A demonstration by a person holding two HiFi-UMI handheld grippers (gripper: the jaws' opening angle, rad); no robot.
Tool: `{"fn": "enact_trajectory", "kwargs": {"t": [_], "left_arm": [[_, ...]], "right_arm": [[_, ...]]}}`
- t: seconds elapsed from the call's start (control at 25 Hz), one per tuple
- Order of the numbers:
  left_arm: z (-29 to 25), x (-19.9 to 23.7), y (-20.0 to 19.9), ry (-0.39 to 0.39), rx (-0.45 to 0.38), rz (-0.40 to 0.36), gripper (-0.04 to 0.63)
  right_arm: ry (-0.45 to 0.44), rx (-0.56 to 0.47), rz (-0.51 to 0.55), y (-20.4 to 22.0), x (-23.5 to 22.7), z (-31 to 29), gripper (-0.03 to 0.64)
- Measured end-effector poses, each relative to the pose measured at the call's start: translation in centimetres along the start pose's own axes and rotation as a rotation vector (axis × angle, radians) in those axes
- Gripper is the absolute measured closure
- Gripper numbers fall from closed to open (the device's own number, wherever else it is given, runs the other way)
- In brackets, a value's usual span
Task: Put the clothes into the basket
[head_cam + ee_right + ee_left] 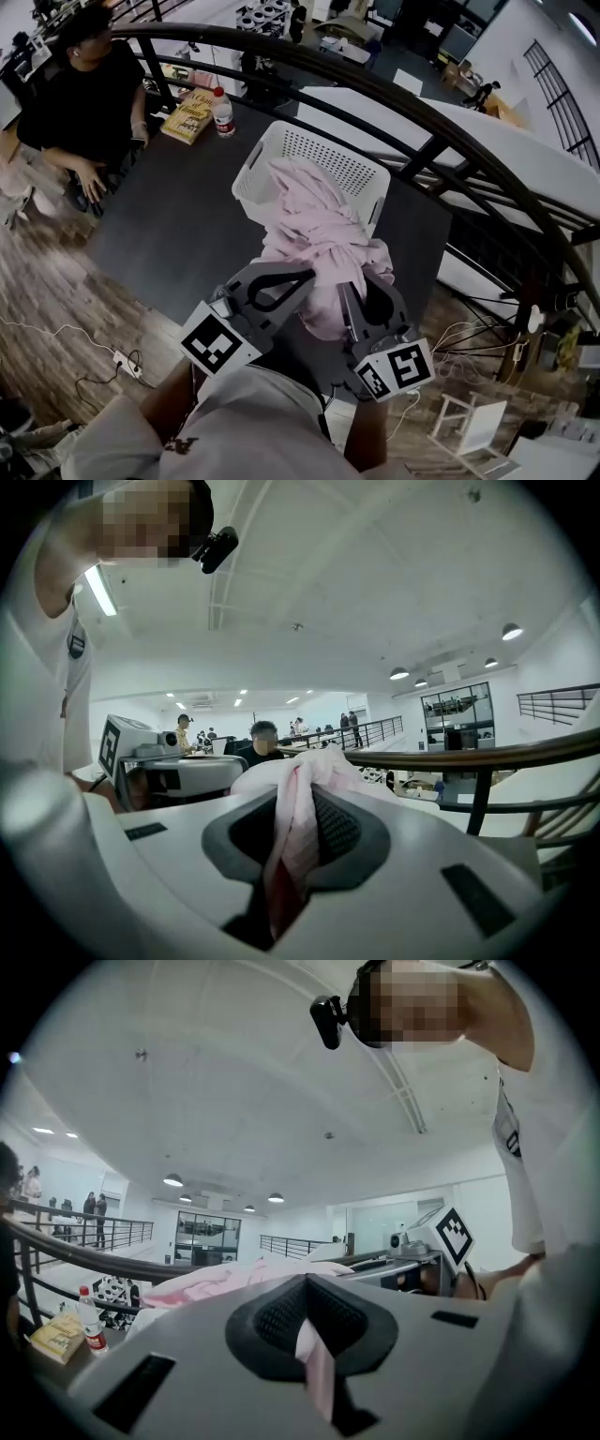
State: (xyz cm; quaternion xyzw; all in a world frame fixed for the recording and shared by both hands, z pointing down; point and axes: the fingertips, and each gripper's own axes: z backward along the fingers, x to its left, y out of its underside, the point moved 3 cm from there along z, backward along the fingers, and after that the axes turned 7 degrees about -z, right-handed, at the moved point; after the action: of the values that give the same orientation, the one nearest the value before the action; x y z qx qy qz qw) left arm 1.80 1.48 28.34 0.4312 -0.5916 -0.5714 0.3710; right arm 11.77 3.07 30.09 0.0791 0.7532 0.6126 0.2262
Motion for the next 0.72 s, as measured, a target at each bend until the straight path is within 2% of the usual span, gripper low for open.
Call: {"fn": "enact_trajectory", "kwargs": {"t": [0.2,0.72], "left_arm": [[-0.6,3.3,0.0,0.019,-0.013,0.001,0.592],[-2.4,8.6,0.9,0.021,-0.022,0.048,0.592]], "right_arm": [[0.028,0.009,0.009,-1.1,-0.6,-2.9,0.543],[0.043,0.032,0.036,-2.5,-3.1,-8.1,0.543]]}}
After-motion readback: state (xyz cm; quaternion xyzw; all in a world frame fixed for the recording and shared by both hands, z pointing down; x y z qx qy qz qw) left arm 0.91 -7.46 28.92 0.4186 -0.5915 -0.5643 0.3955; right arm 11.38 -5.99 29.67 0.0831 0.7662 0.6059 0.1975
